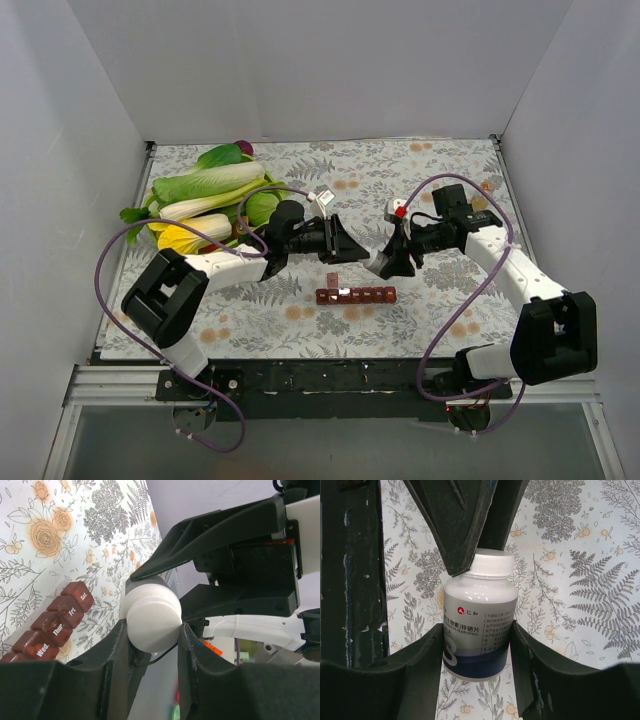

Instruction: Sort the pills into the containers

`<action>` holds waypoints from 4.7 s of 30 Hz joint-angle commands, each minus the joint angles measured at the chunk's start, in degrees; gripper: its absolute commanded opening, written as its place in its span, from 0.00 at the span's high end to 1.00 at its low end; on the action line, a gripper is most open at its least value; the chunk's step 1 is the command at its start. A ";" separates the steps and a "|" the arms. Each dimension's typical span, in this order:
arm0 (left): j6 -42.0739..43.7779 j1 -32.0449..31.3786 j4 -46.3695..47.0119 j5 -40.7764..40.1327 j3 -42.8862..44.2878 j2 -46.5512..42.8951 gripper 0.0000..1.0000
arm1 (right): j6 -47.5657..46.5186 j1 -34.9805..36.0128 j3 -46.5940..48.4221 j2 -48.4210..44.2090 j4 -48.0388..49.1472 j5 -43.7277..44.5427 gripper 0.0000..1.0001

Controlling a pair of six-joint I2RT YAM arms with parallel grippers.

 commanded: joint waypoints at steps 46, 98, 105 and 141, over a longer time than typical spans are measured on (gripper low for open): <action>-2.88 -0.66 1.60 -10.31 -2.69 -14.27 0.96 | 12.22 8.35 -0.70 -9.42 15.83 5.33 0.98; 69.19 -11.56 -14.30 -10.66 -7.70 -32.30 0.51 | -0.26 15.56 0.09 -10.74 3.61 -2.76 0.99; 59.92 -11.65 -16.76 -12.66 -5.33 -31.07 1.00 | 0.09 15.56 -0.70 -11.27 4.83 0.47 0.99; 32.75 -2.15 -30.66 -6.73 -6.80 -38.34 0.02 | 0.88 15.38 -5.10 -15.75 8.71 5.51 0.99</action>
